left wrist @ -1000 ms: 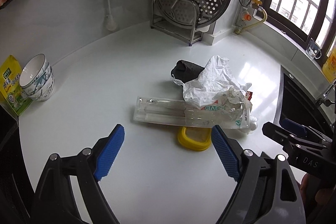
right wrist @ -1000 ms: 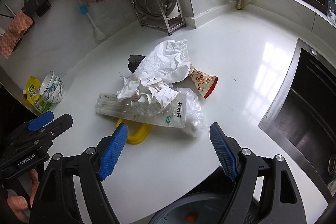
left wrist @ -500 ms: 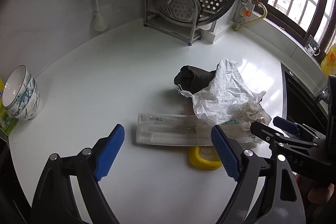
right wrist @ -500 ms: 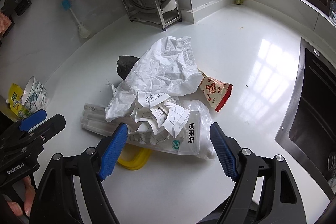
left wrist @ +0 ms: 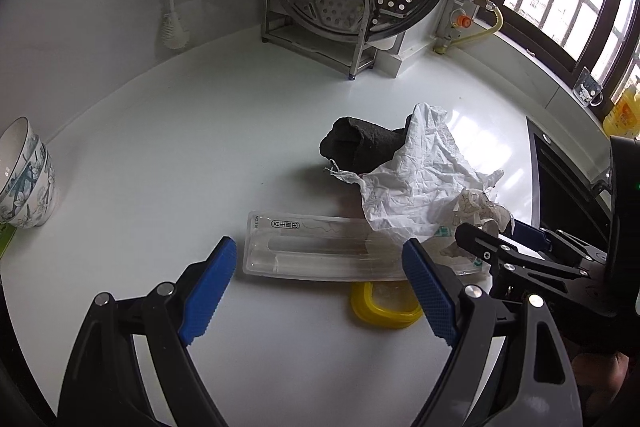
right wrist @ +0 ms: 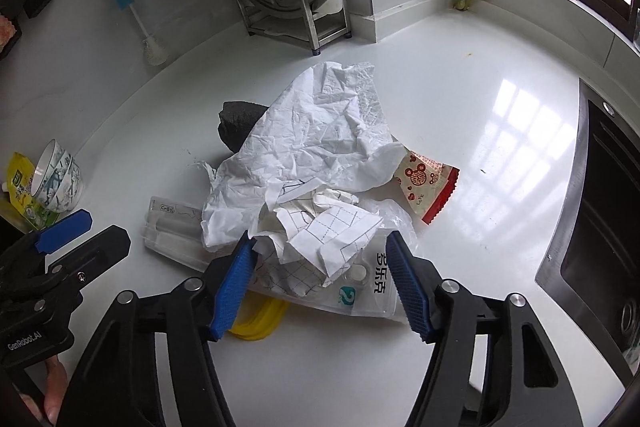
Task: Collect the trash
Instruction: 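Grasp crumpled paper with the right tool while the left tool grasps the white bag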
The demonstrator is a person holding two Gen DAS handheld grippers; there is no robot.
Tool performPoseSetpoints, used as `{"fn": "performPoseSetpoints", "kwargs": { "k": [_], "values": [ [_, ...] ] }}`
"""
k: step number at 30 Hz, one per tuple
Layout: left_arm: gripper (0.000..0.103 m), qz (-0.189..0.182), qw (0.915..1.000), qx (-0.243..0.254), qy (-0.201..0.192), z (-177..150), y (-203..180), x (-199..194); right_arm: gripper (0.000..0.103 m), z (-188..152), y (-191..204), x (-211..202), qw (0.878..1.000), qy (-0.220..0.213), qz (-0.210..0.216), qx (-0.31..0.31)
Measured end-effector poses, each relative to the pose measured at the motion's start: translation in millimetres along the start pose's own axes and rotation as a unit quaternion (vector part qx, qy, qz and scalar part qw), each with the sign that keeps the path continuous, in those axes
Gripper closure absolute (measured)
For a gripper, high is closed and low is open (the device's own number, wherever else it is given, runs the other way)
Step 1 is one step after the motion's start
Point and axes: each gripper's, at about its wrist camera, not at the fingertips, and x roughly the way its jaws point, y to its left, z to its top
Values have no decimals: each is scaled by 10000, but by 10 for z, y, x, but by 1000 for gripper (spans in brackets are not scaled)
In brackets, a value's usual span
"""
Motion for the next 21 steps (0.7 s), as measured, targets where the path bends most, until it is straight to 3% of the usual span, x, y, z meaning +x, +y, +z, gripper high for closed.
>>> {"fn": "performPoseSetpoints", "kwargs": {
  "k": [2, 6, 21],
  "values": [
    [20, -14, 10000, 10, 2, 4, -6, 9, 60, -3, -4, -6, 10000, 20, 97, 7],
    [20, -49, 10000, 53, -12, 16, -55, 25, 65, -30, -22, -77, 9996, -78, 275, 63],
    [15, -396, 9988, 285, -52, 283, -452, 341, 66, -172, -412, -443, 9967, -286, 322, 690]
  ]
}}
